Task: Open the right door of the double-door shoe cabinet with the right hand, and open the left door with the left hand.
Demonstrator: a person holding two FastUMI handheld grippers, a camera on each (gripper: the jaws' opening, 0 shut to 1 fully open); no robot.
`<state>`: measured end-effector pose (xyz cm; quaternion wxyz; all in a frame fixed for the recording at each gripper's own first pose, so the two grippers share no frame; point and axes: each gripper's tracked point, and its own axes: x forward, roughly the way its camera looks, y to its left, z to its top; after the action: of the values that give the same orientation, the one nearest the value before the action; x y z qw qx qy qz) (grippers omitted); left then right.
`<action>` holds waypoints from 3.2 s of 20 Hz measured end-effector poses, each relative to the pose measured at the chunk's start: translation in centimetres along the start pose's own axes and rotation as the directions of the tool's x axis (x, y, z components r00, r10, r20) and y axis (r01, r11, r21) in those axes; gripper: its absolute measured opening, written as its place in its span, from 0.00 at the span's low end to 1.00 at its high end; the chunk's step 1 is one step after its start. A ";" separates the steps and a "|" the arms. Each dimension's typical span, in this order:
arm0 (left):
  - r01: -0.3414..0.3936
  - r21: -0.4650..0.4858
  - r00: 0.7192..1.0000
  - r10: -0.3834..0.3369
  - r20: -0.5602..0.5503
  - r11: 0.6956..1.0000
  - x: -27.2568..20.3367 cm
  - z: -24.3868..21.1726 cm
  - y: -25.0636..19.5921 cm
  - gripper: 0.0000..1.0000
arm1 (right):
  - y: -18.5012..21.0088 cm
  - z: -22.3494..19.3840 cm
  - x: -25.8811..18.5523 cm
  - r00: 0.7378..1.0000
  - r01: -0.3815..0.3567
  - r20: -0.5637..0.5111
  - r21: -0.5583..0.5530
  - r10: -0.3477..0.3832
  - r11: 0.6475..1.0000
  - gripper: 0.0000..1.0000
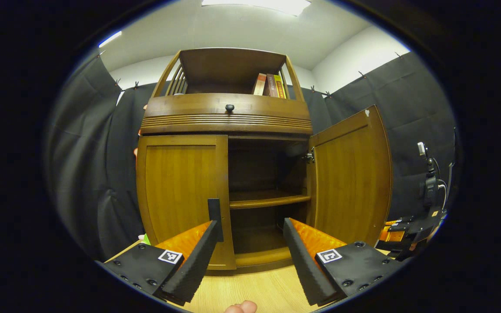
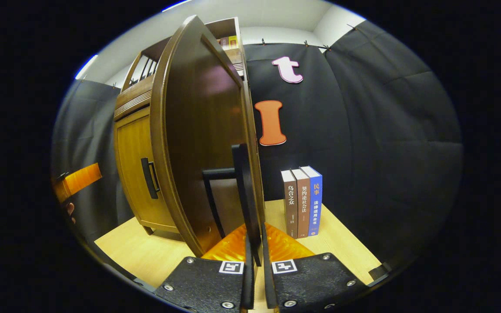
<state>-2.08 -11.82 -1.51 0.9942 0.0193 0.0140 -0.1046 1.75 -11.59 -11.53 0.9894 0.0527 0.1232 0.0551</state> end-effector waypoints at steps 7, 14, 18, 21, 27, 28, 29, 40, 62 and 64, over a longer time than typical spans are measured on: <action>-0.034 -0.012 0.999 0.034 0.002 0.999 -0.5 -0.1 0.9 0.96 | -2.6 0.3 0.3 0.994 -0.108 -0.022 -0.031 0.108 0.994 0.09; -0.062 -0.019 0.998 0.062 -0.006 0.998 -0.8 -0.2 1.6 0.94 | -4.0 0.7 0.6 0.983 -0.185 -0.021 -0.030 0.184 0.982 0.09; -0.076 -0.037 0.997 0.076 -0.006 0.996 -1.2 -0.4 1.5 0.94 | -3.8 0.8 0.8 0.970 -0.245 -0.015 -0.034 0.245 0.969 0.10; -0.090 -0.054 0.996 0.089 -0.020 0.994 -1.6 -0.9 1.3 0.94 | -3.4 0.8 0.6 0.965 -0.261 -0.021 -0.047 0.260 0.964 0.10; -0.119 -0.066 0.992 0.116 -0.052 0.991 -1.9 -2.3 1.9 0.94 | -4.3 0.9 -2.2 0.985 -0.163 0.054 -0.016 0.163 0.987 0.11; -0.126 -0.057 0.991 0.123 -0.053 0.990 -1.9 -2.5 2.2 0.95 | -4.5 0.5 -2.7 0.990 -0.137 0.040 -0.034 0.138 0.990 0.11; -0.130 -0.050 0.990 0.128 -0.052 0.990 -1.9 -2.8 2.5 0.96 | -4.7 0.0 -3.3 0.993 -0.112 0.028 -0.052 0.113 0.992 0.11; -0.214 -0.037 0.975 0.212 -0.070 0.976 -1.4 -3.5 7.7 0.94 | 2.7 2.1 -8.6 0.999 0.000 0.044 -0.066 0.003 0.998 0.08; -0.305 -0.041 0.952 0.303 -0.048 0.952 0.1 -1.6 12.2 0.94 | 6.8 6.1 -5.2 0.986 0.014 0.168 -0.042 -0.006 0.999 1.00; -0.288 -0.064 0.958 0.285 -0.043 0.956 2.0 -1.9 11.9 0.95 | 7.1 5.9 -5.4 0.987 0.006 0.162 -0.035 0.000 0.999 0.92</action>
<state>2.29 -0.48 -3.02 0.9986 -0.0116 0.0312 0.0413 -2.61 -5.74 -3.69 0.9970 0.0392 0.0415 0.0513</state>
